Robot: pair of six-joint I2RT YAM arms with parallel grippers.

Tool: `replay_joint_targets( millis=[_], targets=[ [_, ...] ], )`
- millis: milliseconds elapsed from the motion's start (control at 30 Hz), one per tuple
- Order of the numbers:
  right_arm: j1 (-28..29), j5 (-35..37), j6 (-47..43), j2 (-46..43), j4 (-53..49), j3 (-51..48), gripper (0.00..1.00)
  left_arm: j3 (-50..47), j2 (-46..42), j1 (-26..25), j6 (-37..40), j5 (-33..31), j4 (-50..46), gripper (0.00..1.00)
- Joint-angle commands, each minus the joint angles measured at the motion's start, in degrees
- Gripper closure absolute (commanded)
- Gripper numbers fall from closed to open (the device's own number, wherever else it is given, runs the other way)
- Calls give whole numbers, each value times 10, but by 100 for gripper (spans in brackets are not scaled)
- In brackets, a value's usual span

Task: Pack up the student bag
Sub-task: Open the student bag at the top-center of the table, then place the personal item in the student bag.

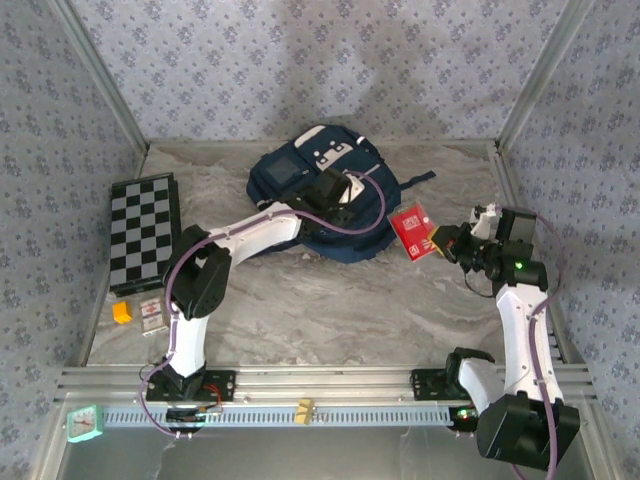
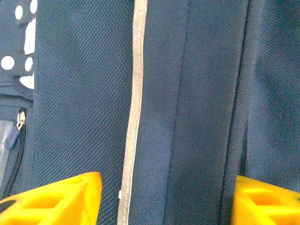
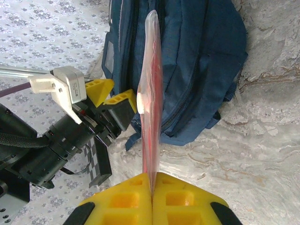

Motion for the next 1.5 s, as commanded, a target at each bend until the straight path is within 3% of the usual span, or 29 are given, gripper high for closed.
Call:
replay_joint_targets(
  millis=[0, 333, 567, 767, 967, 1233, 1467],
  targets=[
    [-4, -17, -2, 0, -3, 13, 100, 10, -23, 23, -12, -4, 2, 44],
    [4, -24, 18, 5, 25, 8, 100, -8, -54, 63, -61, 62, 7, 71],
    [17, -17, 14, 6, 19, 12, 100, -6, -58, 69, -58, 84, 5, 65],
    [23, -13, 25, 4, 27, 8, 100, 14, -48, 69, -69, 67, -24, 97],
    [51, 15, 61, 4, 63, 9, 100, 28, -78, 40, -139, 65, -43, 100],
    [142, 172, 117, 13, 145, 19, 100, 123, -73, -50, -303, -13, -140, 100],
    [214, 362, 149, 42, 237, -5, 100, 142, -69, -70, -432, 4, -143, 100]
  ],
)
